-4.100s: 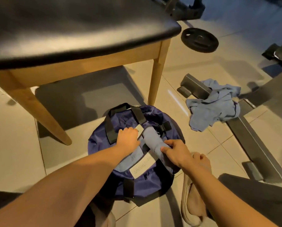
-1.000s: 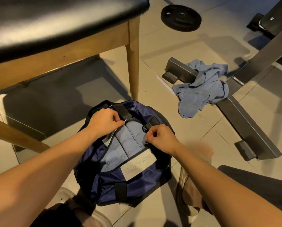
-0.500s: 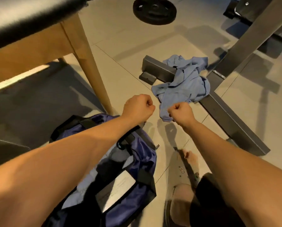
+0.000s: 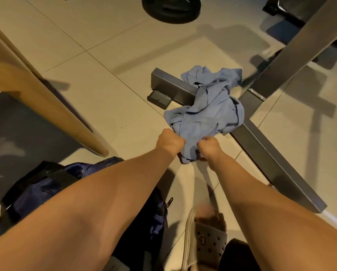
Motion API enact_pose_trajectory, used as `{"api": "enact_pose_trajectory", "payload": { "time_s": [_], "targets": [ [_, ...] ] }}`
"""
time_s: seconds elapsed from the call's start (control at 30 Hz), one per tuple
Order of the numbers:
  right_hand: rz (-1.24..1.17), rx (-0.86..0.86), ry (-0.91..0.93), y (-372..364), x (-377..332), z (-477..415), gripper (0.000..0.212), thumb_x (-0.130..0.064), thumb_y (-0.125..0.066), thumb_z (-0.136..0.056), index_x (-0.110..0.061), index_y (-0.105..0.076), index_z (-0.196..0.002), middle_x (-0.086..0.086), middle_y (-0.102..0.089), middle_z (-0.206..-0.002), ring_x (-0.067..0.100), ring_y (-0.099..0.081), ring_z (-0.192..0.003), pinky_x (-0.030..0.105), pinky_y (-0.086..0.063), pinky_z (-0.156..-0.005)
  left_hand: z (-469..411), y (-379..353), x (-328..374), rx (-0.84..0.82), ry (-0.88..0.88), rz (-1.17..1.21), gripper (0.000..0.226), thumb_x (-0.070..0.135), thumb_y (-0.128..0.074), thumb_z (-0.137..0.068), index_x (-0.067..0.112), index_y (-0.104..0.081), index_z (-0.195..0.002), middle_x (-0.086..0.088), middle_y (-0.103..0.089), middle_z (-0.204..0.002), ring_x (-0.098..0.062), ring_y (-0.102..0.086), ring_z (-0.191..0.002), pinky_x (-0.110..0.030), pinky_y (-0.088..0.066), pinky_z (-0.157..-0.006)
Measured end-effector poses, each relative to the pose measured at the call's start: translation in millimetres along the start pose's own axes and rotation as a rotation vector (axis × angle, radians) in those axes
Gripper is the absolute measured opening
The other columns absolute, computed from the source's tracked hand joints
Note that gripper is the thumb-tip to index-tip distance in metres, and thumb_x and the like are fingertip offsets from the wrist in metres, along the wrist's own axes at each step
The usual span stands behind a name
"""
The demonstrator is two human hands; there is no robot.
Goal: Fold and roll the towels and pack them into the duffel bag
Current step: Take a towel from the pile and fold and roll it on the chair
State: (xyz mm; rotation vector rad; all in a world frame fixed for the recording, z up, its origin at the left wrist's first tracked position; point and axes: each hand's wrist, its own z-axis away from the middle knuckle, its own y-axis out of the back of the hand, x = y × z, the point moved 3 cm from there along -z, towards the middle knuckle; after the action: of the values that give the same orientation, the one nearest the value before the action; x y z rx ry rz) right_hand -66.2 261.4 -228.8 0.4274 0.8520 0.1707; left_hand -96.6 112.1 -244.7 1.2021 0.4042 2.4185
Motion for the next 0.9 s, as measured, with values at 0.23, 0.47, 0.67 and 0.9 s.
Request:
{"api": "enact_pose_trajectory", "payload": {
  "time_s": [0.23, 0.47, 0.67, 0.9],
  "targets": [
    [-0.016, 0.265, 0.217, 32, -70, 34, 0.022, 0.003, -0.044, -0.089, -0.008, -0.062, -0.095, 0.013, -0.056, -0.088, 0.025, -0.047, -0.072, 0.033, -0.039, -0.064, 72, 99, 62, 0.172, -0.421, -0.231, 0.012, 0.02, -0.066, -0.09, 0.015, -0.074, -0.083, -0.005, -0.071, -0.081, -0.026, -0.066, -0.08, -0.036, -0.053, -0.067],
    [0.182, -0.069, 0.657, 67, -213, 115, 0.061, 0.012, -0.037, -0.089, -0.015, -0.057, -0.14, 0.015, -0.06, -0.136, 0.025, -0.066, -0.113, 0.041, -0.058, -0.091, 173, 192, 159, 0.305, -0.861, -0.558, 0.014, 0.026, -0.058, -0.097, 0.027, -0.071, -0.102, 0.003, -0.069, -0.096, -0.023, -0.06, -0.09, -0.037, -0.05, -0.076],
    [0.349, -0.331, 0.732, 81, -296, 195, 0.018, 0.001, -0.047, -0.088, -0.008, -0.063, -0.086, 0.01, -0.055, -0.08, 0.019, -0.047, -0.073, 0.028, -0.041, -0.069, 234, 246, 213, 0.374, -0.936, -0.587, 0.013, 0.027, -0.057, -0.1, 0.026, -0.07, -0.104, 0.005, -0.065, -0.096, -0.018, -0.057, -0.09, -0.033, -0.043, -0.071],
    [0.337, -0.188, 0.819, 122, -324, 219, 0.023, -0.017, -0.077, -0.085, -0.003, -0.064, -0.072, 0.007, -0.051, -0.067, 0.013, -0.044, -0.062, 0.028, -0.034, -0.059, 260, 281, 247, 0.48, -0.804, -0.504, 0.019, 0.024, -0.063, -0.097, 0.021, -0.08, -0.106, 0.002, -0.075, -0.105, -0.018, -0.064, -0.097, -0.031, -0.05, -0.079]
  ]
}}
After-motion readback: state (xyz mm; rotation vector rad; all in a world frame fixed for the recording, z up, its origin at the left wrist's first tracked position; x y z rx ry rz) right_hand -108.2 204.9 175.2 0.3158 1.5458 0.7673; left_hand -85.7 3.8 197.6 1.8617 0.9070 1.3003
